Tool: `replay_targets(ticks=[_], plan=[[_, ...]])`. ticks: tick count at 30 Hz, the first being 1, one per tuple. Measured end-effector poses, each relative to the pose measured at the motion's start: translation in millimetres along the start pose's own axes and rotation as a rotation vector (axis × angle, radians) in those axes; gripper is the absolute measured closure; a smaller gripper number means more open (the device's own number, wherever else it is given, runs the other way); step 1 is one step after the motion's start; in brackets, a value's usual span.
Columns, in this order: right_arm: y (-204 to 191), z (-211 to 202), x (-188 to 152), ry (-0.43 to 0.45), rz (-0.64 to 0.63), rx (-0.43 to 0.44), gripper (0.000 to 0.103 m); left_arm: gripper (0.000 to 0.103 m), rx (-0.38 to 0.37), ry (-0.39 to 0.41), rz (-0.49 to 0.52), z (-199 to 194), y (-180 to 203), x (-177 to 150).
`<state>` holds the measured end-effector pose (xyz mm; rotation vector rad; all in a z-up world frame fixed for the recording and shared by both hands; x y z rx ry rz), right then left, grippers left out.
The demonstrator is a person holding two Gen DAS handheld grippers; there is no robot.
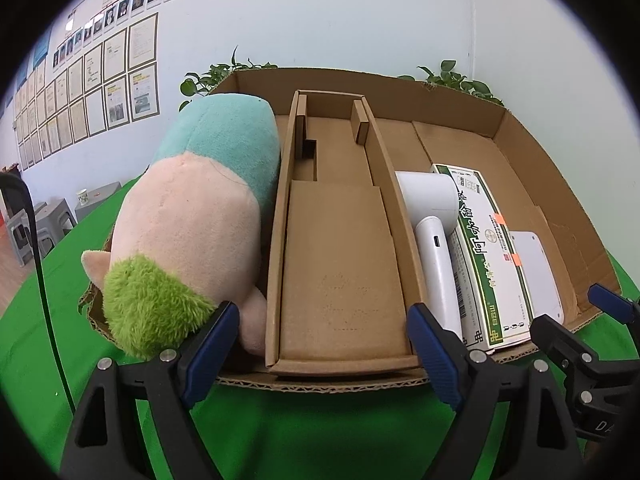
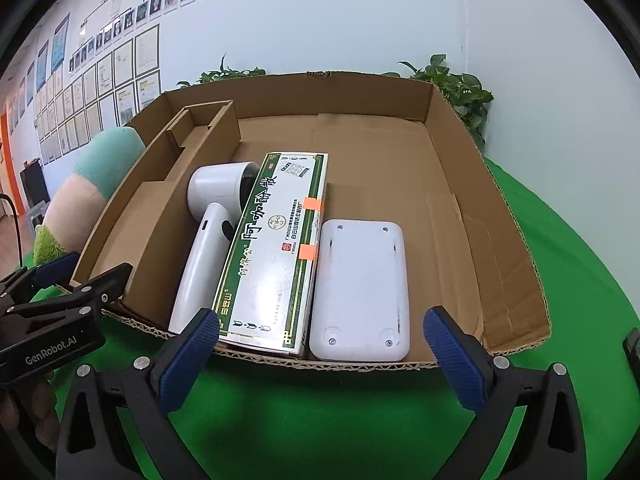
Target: Organize objects
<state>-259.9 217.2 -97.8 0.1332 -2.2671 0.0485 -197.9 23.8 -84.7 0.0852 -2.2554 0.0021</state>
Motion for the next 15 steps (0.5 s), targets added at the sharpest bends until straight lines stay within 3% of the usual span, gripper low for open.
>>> replay_targets(ticks=[15], plan=[[1.2,2.5,-2.4,-0.004,0.006,0.005,0.0,0.017,0.025,0.005,0.019,-4.2,2.7,1.1]])
Point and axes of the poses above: each gripper's, at about its wrist camera, not at the fingertips, and z roughly the way its jaws point, y to its right, x to its top, the point moved 5 cm from there along z, roughly the way its jaws point, and after that the axes turned 5 degrees about -y, right-handed, at the moved point
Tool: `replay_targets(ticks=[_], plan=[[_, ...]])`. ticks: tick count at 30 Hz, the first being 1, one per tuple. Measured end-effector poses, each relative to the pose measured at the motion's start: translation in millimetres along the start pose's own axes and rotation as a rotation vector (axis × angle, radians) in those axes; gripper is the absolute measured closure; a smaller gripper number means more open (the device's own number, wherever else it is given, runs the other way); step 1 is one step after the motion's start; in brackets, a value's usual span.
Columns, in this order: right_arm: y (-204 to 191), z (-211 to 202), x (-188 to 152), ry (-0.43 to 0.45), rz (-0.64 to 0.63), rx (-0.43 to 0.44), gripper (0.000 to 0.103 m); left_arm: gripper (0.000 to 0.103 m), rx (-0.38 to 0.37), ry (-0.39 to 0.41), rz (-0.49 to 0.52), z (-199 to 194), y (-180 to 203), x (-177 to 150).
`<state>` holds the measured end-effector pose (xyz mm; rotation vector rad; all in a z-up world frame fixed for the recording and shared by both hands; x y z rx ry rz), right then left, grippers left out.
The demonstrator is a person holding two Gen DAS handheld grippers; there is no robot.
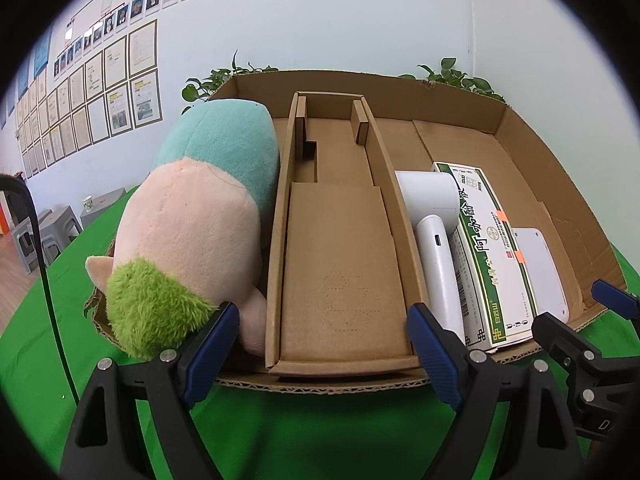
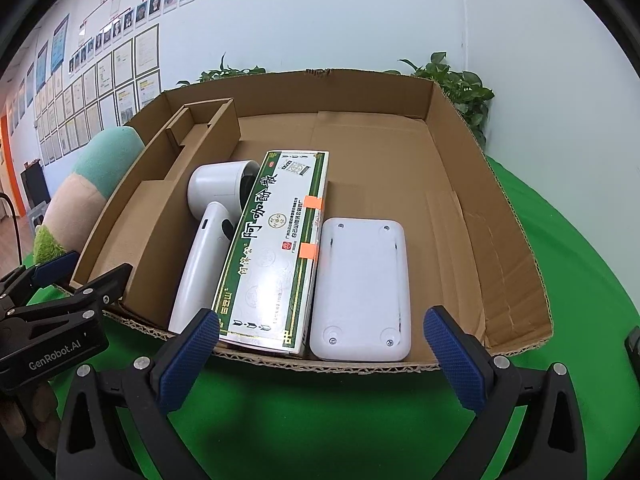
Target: Organize objects
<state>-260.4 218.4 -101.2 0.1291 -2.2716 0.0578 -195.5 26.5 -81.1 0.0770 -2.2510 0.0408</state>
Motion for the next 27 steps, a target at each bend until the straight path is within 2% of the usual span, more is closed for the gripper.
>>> replay_targets(ticks=[14,20,27], plan=[[-0.4,-0.1,0.0,0.001,0.001,0.001,0.0,0.017,0.048,0.016,0.03,-4.9,2.6,3.1],[0.3,0.8,0.3,0.002,0.003,0.006,0.0,0.017,0.023,0.011,0.013,-4.4,-1.0,3.0],[0.6,1.7,0.6,0.003,0.003,0.005,0.0,0.017,0.027,0.011,0.016,-4.2,-1.1,3.2]])
Point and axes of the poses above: each gripper's, at about its wrist camera, not at the fingertips, and z roughly the way its jaws point, y to its right, x to its top, the point moved 5 cm from there along z, roughly the way its jaws point, and after that the axes turned 5 degrees about -y, right-handed, at the moved point
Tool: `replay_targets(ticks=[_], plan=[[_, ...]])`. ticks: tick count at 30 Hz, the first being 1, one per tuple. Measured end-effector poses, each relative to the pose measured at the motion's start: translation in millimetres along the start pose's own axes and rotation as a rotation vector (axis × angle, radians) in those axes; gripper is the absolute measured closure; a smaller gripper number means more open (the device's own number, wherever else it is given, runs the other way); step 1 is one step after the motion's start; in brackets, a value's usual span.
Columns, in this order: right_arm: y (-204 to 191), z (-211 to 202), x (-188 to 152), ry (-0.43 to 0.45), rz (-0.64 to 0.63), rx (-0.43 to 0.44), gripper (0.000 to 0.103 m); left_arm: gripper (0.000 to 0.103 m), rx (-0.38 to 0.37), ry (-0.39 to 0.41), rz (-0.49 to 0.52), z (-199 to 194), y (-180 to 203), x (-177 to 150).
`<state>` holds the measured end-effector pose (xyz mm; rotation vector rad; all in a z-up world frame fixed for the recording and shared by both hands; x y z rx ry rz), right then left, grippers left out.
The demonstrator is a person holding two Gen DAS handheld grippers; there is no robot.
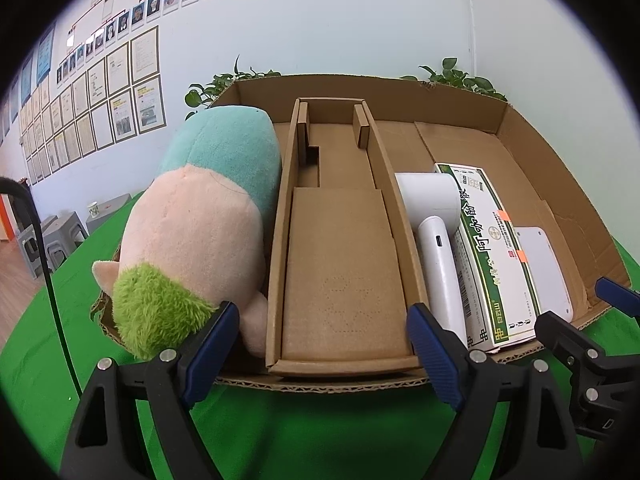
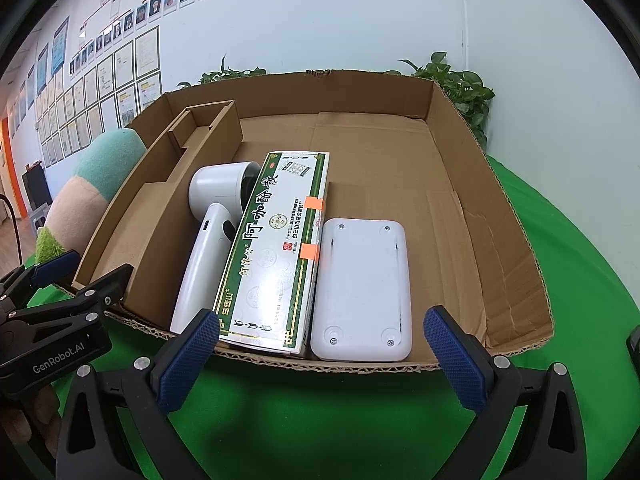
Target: Organize objects
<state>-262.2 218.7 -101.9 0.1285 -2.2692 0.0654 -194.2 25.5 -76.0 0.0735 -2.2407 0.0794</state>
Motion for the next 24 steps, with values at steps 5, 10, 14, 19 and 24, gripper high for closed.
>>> replay_targets(ticks=[5,10,14,19,24], plan=[[0.0,-0.1,0.0,0.0,0.0,0.0,0.0,0.017,0.0,0.0,0.001,0.3,-0.4,-0.2],[0.1,0.8,0.3,0.0,-0.001,0.0,0.0,0.017,-0.001,-0.001,0.0,0.6,-0.8,0.0],[0.0,0.9,0.4,0.0,-0.001,0.0,0.0,0.016,0.0,-0.002,0.0,0.6,-0.7,0.0],[-0.1,0.8,0.4,0.0,0.0,0.0,0.0,0.016,0.005,-0.004,0.004,0.6,0.7,0.0],[0.0,0.8,0.4,0.0,0.0,0.0,0.0,0.016,0.013,-0.002,0.008,0.5,1.5,0.1]])
Point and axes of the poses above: each gripper's, at about its wrist camera, not at the fingertips, and z roughly the way its jaws point, y to its right, x to its top, the point moved 5 cm from there along z, roughly the way its jaws point, and after that the axes turned 5 degrees about -y, right-handed, at the moved point
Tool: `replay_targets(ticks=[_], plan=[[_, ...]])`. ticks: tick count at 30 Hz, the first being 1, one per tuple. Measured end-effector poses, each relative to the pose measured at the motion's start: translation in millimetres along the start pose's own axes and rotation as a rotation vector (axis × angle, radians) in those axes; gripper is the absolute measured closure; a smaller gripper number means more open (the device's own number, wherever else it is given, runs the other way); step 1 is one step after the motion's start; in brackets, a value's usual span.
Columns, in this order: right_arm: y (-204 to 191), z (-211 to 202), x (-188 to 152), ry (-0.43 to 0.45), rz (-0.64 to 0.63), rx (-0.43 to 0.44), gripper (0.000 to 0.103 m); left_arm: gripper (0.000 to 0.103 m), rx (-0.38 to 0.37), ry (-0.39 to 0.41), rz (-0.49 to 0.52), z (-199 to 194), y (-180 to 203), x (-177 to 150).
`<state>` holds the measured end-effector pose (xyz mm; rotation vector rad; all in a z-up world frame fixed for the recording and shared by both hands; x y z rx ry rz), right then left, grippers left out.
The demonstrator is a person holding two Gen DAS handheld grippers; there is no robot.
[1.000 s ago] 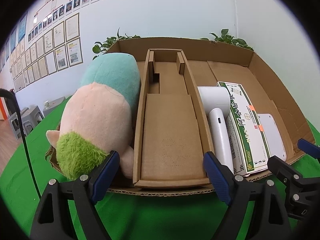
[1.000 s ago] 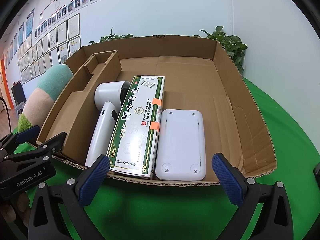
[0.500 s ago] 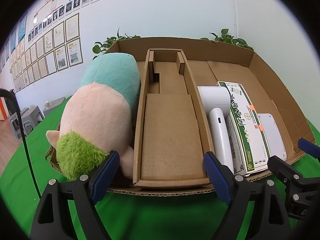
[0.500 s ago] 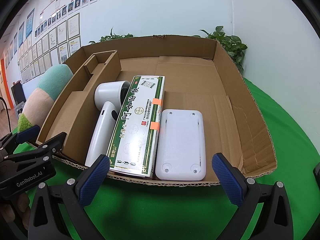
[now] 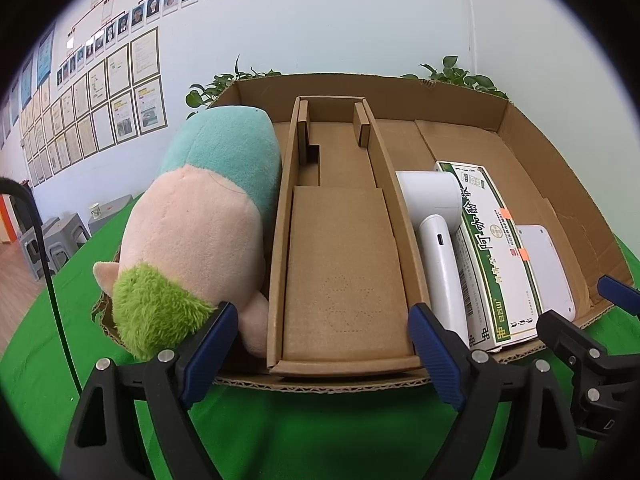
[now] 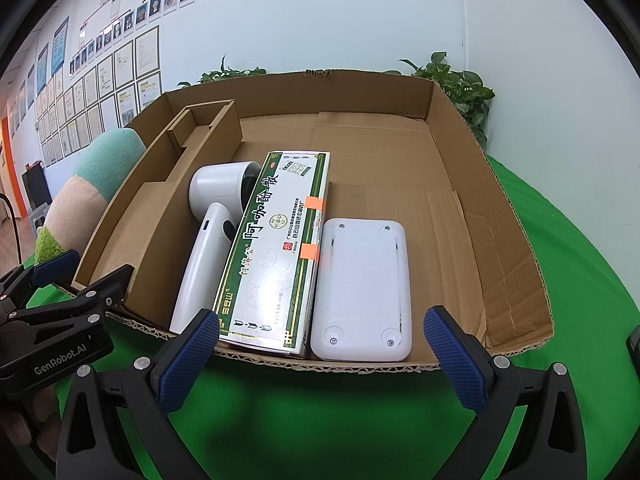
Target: Organize objects
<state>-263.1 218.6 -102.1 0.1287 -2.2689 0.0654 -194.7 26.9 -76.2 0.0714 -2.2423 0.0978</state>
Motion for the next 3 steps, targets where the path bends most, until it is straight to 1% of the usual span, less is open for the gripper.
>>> replay_targets(ticks=[3], plan=[[0.0,0.0,0.0,0.0,0.0,0.0,0.0,0.015,0.009,0.002,0.007,-0.3,1.2,-0.1]])
Point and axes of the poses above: each gripper's, at about its wrist camera, not at the fingertips, and z roughly the way its jaws point, y to its right, x to its top, the point moved 5 cm from there along z, roughly the way its jaws point, and after that the axes turned 5 degrees about -y, right-handed, at the moved point
